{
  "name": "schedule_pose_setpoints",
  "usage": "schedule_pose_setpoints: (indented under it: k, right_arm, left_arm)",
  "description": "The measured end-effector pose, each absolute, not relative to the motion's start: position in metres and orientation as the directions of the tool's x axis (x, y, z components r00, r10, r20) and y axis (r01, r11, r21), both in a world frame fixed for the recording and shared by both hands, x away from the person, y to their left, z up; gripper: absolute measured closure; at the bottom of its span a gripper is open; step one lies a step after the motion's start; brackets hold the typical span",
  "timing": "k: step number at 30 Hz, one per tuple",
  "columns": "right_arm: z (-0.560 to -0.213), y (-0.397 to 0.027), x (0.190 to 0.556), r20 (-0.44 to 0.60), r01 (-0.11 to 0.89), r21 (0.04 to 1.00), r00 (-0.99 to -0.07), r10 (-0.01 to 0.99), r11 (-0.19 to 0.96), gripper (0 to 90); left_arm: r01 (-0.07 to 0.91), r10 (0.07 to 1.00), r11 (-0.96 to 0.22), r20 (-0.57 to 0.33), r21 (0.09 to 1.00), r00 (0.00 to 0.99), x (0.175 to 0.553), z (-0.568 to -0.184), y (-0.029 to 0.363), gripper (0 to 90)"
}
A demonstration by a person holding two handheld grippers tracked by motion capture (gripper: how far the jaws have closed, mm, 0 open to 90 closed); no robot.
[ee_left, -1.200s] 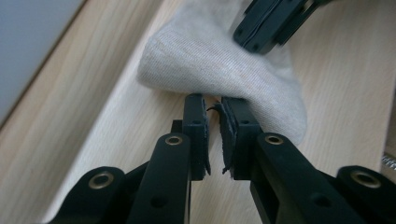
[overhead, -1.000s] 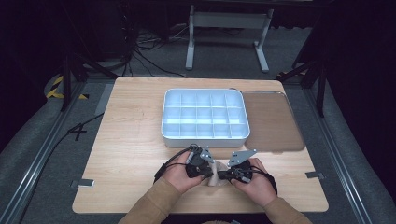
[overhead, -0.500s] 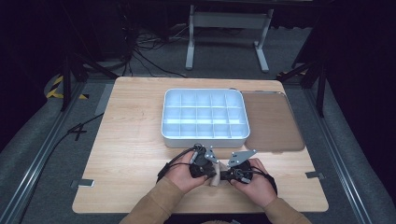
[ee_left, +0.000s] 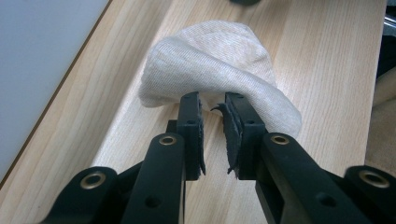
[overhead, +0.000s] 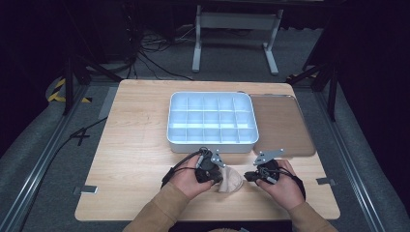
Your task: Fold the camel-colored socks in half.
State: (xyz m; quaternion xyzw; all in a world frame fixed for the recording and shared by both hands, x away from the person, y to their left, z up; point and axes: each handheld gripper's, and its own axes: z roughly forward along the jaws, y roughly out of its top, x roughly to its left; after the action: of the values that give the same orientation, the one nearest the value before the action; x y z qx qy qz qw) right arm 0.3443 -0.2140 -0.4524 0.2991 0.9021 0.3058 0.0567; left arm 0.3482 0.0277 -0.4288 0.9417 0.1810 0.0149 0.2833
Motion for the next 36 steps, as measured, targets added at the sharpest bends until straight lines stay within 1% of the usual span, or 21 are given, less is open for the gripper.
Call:
schedule_pose_setpoints:
  k: [9,21,23,24,27,32,36]
  right_arm:
    - [-0.462,-0.196,0.341,0.089,0.485,0.578,-0.837,0.540,0.657,86.1]
    - [-0.463,-0.193,0.340,0.098,0.480,0.589,-0.841,0.532,0.650,86.5]
    - [-0.463,-0.193,0.340,0.099,0.482,0.588,-0.840,0.534,0.649,86.4]
    - [-0.463,-0.194,0.340,0.099,0.483,0.588,-0.839,0.535,0.649,86.4]
    - [-0.463,-0.194,0.340,0.099,0.486,0.588,-0.837,0.539,0.646,86.1]
    - [-0.463,-0.195,0.339,0.101,0.485,0.588,-0.838,0.537,0.647,85.8]
    - [-0.461,-0.197,0.339,0.104,0.492,0.590,-0.833,0.543,0.641,83.3]
  left_arm:
    - [0.302,0.322,-0.766,-0.069,0.567,0.944,0.346,-0.427,0.021,76.6]
    - [0.248,0.261,-0.767,-0.065,0.592,0.963,0.350,-0.437,0.009,72.8]
    - [0.242,0.254,-0.765,-0.067,0.597,0.965,0.350,-0.438,0.009,70.0]
    - [0.226,0.229,-0.759,-0.075,0.611,0.970,0.350,-0.441,0.007,66.7]
    - [0.215,0.214,-0.760,-0.076,0.614,0.974,0.352,-0.443,0.006,61.0]
    - [0.229,0.217,-0.754,-0.096,0.616,0.971,0.353,-0.448,0.007,57.5]
    - [0.219,0.210,-0.762,-0.087,0.609,0.974,0.352,-0.448,0.007,54.3]
